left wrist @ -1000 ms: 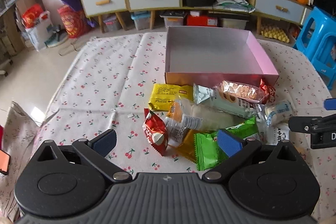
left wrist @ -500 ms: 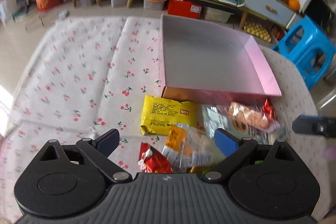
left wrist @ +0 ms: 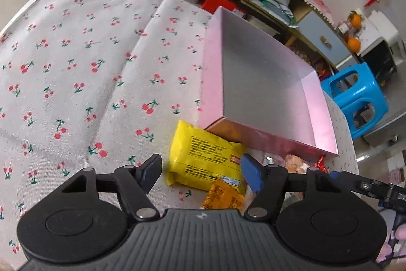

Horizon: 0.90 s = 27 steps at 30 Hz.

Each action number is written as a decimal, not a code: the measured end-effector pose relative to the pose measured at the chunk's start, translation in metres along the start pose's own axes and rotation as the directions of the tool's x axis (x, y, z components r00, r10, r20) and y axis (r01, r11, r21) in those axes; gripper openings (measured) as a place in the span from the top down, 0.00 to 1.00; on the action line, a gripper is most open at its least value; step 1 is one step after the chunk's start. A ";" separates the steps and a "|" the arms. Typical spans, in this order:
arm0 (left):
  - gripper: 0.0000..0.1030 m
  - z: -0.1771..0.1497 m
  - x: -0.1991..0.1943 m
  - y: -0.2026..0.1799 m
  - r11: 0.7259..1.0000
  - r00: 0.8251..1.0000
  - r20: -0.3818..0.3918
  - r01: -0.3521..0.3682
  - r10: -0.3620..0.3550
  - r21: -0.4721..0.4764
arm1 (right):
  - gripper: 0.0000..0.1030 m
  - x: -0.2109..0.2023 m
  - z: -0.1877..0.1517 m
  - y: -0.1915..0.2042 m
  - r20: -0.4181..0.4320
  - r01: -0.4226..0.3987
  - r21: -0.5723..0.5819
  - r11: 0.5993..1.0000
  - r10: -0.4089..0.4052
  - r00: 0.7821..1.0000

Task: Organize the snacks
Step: 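Grasp the silver cookie bar with left gripper while right gripper grasps pink pastry packet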

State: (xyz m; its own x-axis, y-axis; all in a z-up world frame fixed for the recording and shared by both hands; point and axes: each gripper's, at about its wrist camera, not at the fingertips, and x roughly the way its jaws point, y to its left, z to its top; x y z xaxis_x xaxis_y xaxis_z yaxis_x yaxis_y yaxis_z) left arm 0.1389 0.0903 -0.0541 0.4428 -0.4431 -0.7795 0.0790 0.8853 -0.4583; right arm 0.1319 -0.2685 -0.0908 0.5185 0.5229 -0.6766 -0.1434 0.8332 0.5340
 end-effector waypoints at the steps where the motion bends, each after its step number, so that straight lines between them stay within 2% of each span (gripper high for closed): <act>1: 0.41 -0.001 -0.001 0.000 1.000 1.000 0.006 0.001 -0.001 0.014 | 0.22 0.000 0.000 0.001 0.005 0.001 -0.008 1.000 -0.001 1.000; 2: 0.41 -0.001 -0.004 -0.003 1.000 1.000 0.013 0.001 -0.001 0.029 | 0.25 0.000 0.001 0.001 0.009 -0.003 -0.010 1.000 0.003 1.000; 3: 0.43 -0.001 -0.007 -0.006 0.999 1.000 0.022 0.003 -0.004 0.046 | 0.33 -0.001 0.002 0.000 0.013 -0.014 -0.003 1.000 0.014 1.000; 6: 0.48 0.001 -0.009 -0.011 0.997 0.999 0.034 0.036 -0.038 0.072 | 0.46 0.001 0.007 -0.003 0.018 -0.057 0.034 0.998 0.056 0.998; 8: 0.52 0.002 -0.008 -0.015 0.995 0.997 0.032 0.061 -0.064 0.084 | 0.47 0.005 0.007 -0.005 0.005 -0.066 0.051 0.997 0.066 0.998; 11: 0.56 0.001 -0.002 -0.021 0.989 0.994 0.013 0.105 -0.107 0.105 | 0.47 0.013 0.003 -0.005 -0.022 -0.034 0.043 0.998 0.035 0.999; 21: 0.57 -0.002 0.024 -0.027 0.980 0.983 -0.073 0.174 -0.167 0.101 | 0.46 0.022 -0.005 0.007 -0.040 -0.002 -0.029 1.000 0.001 0.999; 23: 0.57 -0.003 0.022 -0.026 0.978 0.979 -0.074 0.193 -0.187 0.081 | 0.47 0.023 -0.005 0.009 -0.045 -0.001 -0.040 0.999 -0.001 0.999; 27: 0.57 -0.005 0.022 -0.026 0.974 0.973 -0.079 0.222 -0.218 0.048 | 0.57 0.024 -0.006 0.014 -0.057 -0.005 -0.047 0.999 0.002 0.998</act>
State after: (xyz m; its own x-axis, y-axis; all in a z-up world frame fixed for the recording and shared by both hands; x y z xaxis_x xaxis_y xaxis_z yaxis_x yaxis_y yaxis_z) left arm 0.1417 0.0572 -0.0617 0.3429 -0.6354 -0.6918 0.2179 0.7702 -0.5994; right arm 0.1368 -0.2438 -0.1028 0.4691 0.5339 -0.7035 -0.1856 0.8384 0.5125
